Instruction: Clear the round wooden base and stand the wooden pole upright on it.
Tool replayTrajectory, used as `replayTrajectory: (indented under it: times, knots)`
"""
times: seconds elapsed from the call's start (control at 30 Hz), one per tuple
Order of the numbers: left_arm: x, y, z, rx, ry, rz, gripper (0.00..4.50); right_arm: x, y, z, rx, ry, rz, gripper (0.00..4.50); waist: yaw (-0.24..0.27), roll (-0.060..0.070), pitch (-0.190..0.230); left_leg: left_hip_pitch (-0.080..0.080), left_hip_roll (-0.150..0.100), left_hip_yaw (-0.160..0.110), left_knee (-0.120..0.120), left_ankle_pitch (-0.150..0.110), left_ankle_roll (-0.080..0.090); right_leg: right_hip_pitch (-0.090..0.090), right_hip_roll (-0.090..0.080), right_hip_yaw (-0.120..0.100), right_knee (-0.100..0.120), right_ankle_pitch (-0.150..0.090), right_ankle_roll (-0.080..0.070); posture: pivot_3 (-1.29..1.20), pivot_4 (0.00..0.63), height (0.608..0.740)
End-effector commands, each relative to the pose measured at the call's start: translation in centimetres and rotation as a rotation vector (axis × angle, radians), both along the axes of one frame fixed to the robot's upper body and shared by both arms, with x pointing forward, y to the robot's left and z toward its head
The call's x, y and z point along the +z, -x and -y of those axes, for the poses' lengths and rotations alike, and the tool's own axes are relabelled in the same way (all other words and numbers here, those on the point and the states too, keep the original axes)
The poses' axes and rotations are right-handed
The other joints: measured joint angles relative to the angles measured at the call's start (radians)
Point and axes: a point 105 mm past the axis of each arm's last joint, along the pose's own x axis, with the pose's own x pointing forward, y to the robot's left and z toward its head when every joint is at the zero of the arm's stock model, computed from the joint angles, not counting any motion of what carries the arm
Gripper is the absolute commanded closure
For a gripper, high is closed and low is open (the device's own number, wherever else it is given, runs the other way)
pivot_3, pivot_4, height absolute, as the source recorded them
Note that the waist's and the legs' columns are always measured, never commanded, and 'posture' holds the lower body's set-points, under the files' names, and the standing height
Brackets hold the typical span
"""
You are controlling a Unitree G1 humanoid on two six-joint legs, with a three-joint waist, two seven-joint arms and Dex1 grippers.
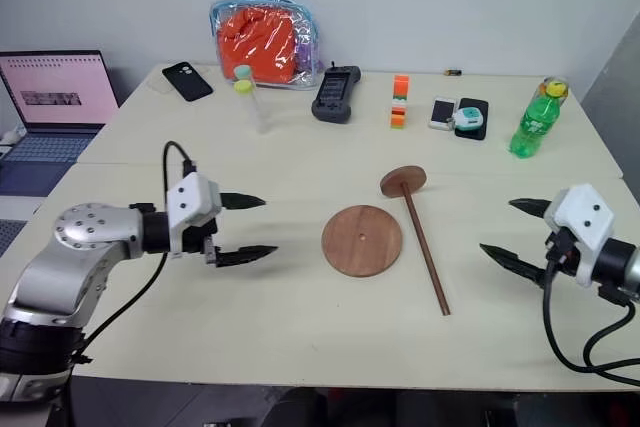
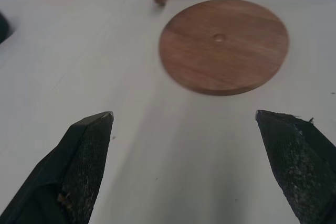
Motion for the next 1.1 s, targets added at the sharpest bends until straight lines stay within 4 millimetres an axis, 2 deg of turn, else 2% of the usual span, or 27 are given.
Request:
replayTrajectory:
  times: [0.03,0.13,0.3,0.37,0.47,0.6,0.7,0.83,1.07,1.1]
  knots:
    - [1.2,0.1,2.5,-0.071,0.026,0.026,0.0,1.0,-1.0,-1.4,-0.066,0.022,-0.004,0.03,-0.001,0.0,0.0,0.0,0.0,0.0,0.0,0.0,0.0,0.0,0.0,0.0,0.0,0.0,0.0,0.0,0.15,0.74]
    - [1.4,0.0,4.2,-0.104,0.037,0.036,0.0,0.9,-2.3,-2.8,-0.104,-0.029,-0.104,0.03,-0.006,0.0,0.0,0.0,0.0,0.001,0.0,0.0,0.0,-0.001,0.0,0.001,0.0,0.0,0.0,0.0,0.15,0.74]
    - [1.3,-0.3,5.8,-0.133,0.047,0.058,0.0,0.0,-5.7,-5.1,-0.209,-0.166,-0.26,0.03,-0.008,-0.001,0.0,-0.001,0.001,0.0,-0.001,0.0,0.0,-0.002,0.002,0.0,0.0,0.0,0.0,0.0,0.15,0.74]
    - [1.4,-0.4,6.0,-0.136,0.043,0.082,0.0,-0.2,-6.7,-6.3,-0.228,-0.167,-0.317,0.03,-0.006,-0.001,0.0,-0.006,0.001,-0.002,0.0,0.0,0.0,-0.007,0.002,0.0,0.0,0.0,0.0,0.0,0.15,0.74]
    - [1.3,-0.4,6.2,-0.134,0.047,0.093,0.0,-0.8,-7.4,-7.1,-0.253,-0.134,-0.391,0.03,-0.005,-0.001,0.0,-0.016,-0.001,-0.001,0.003,0.001,-0.001,-0.017,0.0,-0.001,0.003,0.0,0.0,0.0,0.15,0.74]
    - [0.6,-0.4,6.3,-0.126,0.031,0.119,0.0,-1.5,-10.1,-8.5,-0.319,-0.127,-0.466,0.03,-0.006,-0.001,0.0,-0.019,-0.001,-0.001,0.004,0.002,-0.004,-0.017,-0.001,-0.001,0.002,0.0,0.0,0.0,0.15,0.74]
    - [0.4,-0.2,6.9,-0.137,0.049,0.125,0.0,-2.0,-11.4,-9.1,-0.343,-0.14,-0.53,0.03,-0.004,-0.001,0.0,-0.019,-0.001,-0.001,0.005,0.002,-0.003,-0.018,-0.001,-0.001,0.003,0.0,0.0,0.0,0.15,0.74]
    - [1.1,0.9,7.6,-0.182,0.138,0.093,0.0,-2.3,-12.8,-9.3,-0.366,-0.118,-0.573,0.03,-0.005,-0.001,0.0,-0.022,-0.002,-0.002,0.007,0.002,-0.003,-0.02,-0.001,-0.002,0.003,0.0,0.0,0.0,0.15,0.74]
    - [0.5,1.6,6.8,-0.175,0.128,0.096,0.0,-2.9,-13.7,-9.5,-0.374,-0.089,-0.655,0.03,-0.01,-0.001,0.0,-0.027,-0.001,-0.001,0.012,0.002,-0.003,-0.026,-0.001,-0.001,0.012,0.0,0.0,0.0,0.15,0.74]
    - [0.4,1.6,6.8,-0.174,0.126,0.1,0.0,-2.9,-13.8,-9.6,-0.373,-0.089,-0.668,0.19,-0.011,-0.001,0.0,-0.028,-0.001,-0.001,0.013,0.001,0.0,-0.029,-0.001,-0.001,0.014,0.0,0.0,0.0,0.15,0.74]
